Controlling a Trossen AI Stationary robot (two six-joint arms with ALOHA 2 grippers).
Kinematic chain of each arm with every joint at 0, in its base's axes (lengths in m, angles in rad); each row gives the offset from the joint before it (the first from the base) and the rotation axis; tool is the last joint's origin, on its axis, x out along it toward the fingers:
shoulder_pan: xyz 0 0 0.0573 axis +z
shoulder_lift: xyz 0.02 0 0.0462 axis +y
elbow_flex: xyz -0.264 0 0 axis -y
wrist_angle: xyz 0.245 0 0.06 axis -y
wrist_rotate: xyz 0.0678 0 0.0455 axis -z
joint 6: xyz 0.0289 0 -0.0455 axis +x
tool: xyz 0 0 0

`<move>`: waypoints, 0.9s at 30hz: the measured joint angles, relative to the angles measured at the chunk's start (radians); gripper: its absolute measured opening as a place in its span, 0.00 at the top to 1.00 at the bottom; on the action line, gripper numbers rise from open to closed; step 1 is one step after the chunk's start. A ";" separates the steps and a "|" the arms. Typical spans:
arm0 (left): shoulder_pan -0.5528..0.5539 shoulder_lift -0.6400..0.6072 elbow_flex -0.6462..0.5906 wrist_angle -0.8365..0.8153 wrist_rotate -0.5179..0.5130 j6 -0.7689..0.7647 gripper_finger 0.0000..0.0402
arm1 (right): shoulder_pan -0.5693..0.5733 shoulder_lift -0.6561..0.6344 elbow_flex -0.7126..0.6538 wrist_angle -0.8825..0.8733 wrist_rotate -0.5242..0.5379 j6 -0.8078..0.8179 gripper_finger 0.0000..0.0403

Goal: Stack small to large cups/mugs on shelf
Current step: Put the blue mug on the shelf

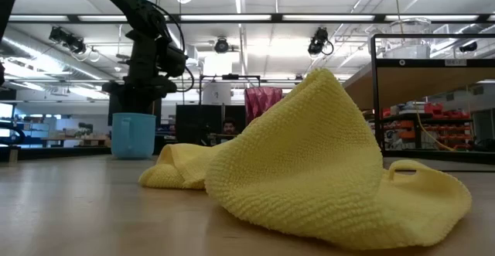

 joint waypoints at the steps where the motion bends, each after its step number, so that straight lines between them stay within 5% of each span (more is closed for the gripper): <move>1: 0.000 0.007 0.000 0.010 0.001 0.000 0.74 | 0.000 0.000 0.000 0.000 0.000 0.000 0.88; 14: -0.059 0.026 0.001 0.112 0.002 0.078 0.97 | 0.000 0.000 0.000 0.000 0.000 -0.002 0.88; 27: -0.273 0.017 0.001 0.113 0.060 0.263 0.97 | 0.000 0.000 0.000 0.000 0.000 -0.034 0.88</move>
